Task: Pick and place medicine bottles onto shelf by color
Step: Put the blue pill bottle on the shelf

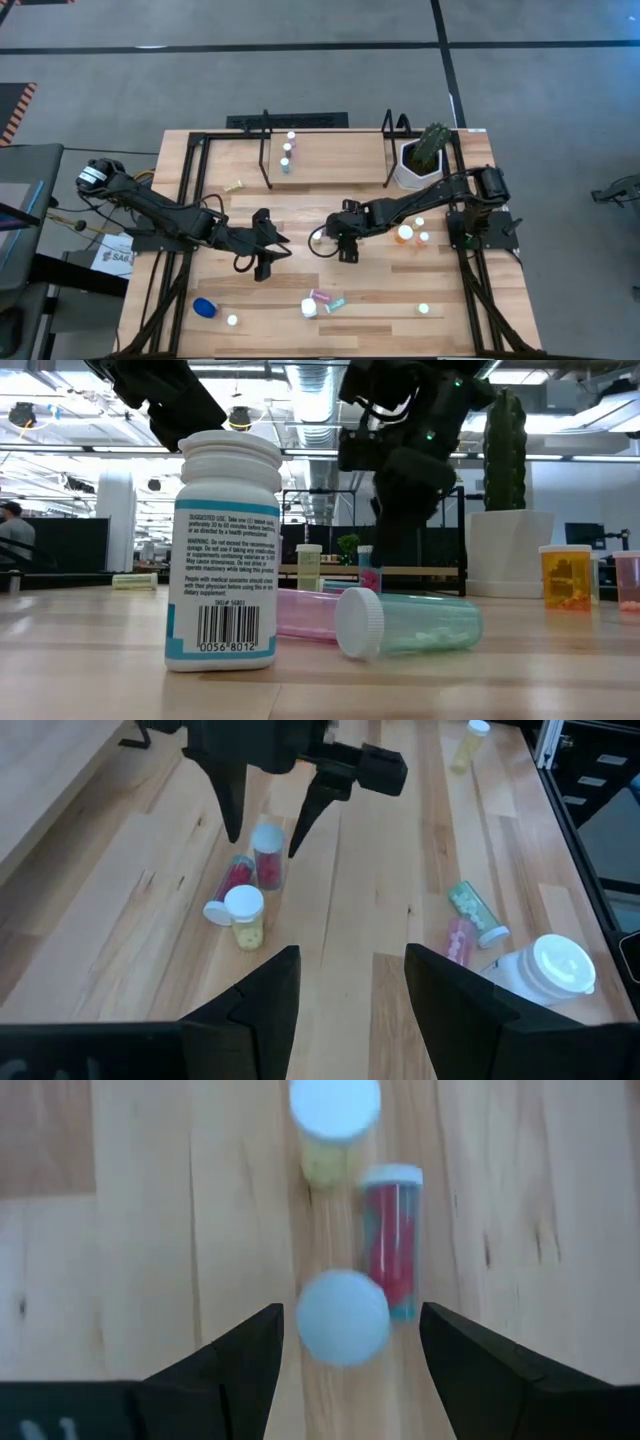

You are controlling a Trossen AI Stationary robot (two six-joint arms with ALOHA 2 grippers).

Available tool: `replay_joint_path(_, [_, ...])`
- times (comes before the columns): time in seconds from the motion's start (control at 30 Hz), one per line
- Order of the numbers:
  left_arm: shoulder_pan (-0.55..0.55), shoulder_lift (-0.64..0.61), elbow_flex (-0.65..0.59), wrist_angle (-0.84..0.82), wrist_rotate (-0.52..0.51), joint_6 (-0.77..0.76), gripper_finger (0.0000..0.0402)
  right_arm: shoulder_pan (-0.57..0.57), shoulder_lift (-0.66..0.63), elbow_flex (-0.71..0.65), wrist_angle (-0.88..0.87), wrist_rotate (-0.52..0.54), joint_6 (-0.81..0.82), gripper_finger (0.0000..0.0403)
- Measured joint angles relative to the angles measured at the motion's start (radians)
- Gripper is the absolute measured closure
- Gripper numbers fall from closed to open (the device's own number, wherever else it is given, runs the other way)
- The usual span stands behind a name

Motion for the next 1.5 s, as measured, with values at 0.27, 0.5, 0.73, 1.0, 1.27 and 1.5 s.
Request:
replay_joint_path(0.27, [0.000,0.000,0.000,-0.009,-0.001,-0.005,0.0233,0.000,0.011,0.001,0.021,-0.001,0.002,0.0161])
replay_joint_path(0.5, [0.000,0.000,0.000,-0.009,-0.002,-0.005,0.0233,0.000,0.012,0.001,0.012,-0.002,0.000,0.0243])
replay_joint_path(0.73, [0.000,0.000,0.000,-0.008,-0.002,-0.004,0.0233,0.000,0.011,0.001,0.013,-0.007,-0.006,0.0298])
replay_joint_path(1.0, [0.000,0.000,0.000,-0.006,-0.002,-0.004,0.0233,-0.047,-0.065,0.001,-0.068,-0.054,-0.030,0.0249])
replay_joint_path(1.27, [0.002,0.000,0.000,0.004,-0.036,0.001,0.0233,-0.240,-0.199,0.002,-0.106,-0.050,-0.115,0.0264])
replay_joint_path(1.5, [0.022,0.000,0.000,0.001,-0.035,0.004,0.0233,-0.499,-0.218,0.002,-0.086,-0.046,-0.037,0.0268])
